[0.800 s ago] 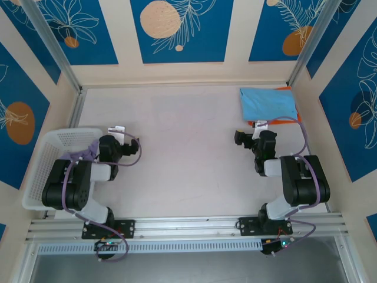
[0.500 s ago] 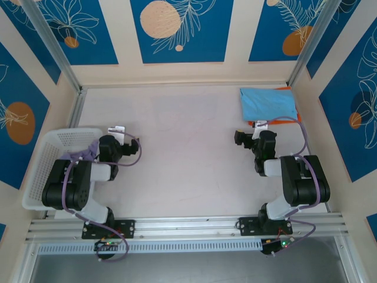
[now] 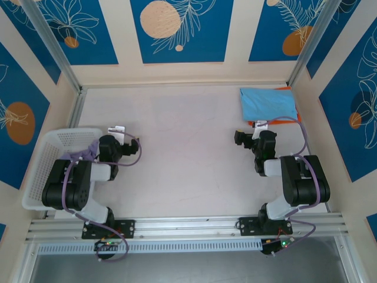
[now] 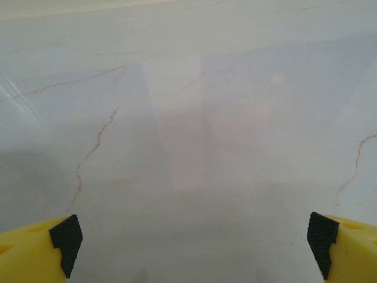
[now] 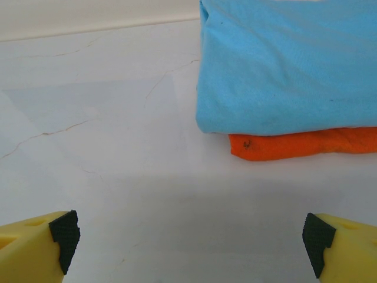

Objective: Fold and stack the t-shirts

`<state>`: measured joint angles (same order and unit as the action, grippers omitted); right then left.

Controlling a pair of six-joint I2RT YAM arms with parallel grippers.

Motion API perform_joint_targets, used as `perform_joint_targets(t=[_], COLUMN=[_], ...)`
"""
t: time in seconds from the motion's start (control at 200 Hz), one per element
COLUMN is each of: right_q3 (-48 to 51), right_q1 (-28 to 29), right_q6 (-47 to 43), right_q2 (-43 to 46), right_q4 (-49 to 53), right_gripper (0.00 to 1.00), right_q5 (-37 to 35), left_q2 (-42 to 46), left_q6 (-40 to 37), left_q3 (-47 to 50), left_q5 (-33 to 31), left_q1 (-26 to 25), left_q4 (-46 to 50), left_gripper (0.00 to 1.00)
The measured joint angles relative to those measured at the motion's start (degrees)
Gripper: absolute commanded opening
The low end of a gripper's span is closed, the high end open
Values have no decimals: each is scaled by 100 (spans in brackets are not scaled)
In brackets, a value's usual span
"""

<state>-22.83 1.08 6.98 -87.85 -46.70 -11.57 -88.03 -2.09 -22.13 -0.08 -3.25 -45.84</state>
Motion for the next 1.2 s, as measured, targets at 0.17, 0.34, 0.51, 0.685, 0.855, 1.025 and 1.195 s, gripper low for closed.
perform_joint_targets(t=[0.17, 0.34, 0.51, 0.685, 0.855, 1.025, 1.195], right_q3=[0, -2, -284, -1060, -745, -837, -1971], right_q1=[46, 688, 1049, 852, 754, 1777, 3757], right_q6=[-2, -221, 37, 1539, 3213, 3543, 2802], right_q2=[2, 1021, 2951, 4225, 4675, 3467, 1165], right_q4=[2, 721, 1672, 3058, 3547, 3991, 4522], right_gripper=[99, 99, 99, 99, 100, 88, 73], right_q5=[-63, -693, -693, -275, 103, 343, 61], left_q2=[9, 863, 2570, 3001, 3115, 3038, 3132], left_q6=[0, -42, 487, 1694, 2726, 3630, 4463], left_q3=[-9, -581, -1128, -2597, -3460, -3864, -3222], left_q5=[4, 245, 612, 654, 518, -540, -1145], left_q1=[0, -11, -247, -380, -378, -227, 848], left_q4=[28, 1502, 2129, 3604, 5038, 7001, 8059], left_gripper=[100, 100, 100, 100, 100, 100, 100])
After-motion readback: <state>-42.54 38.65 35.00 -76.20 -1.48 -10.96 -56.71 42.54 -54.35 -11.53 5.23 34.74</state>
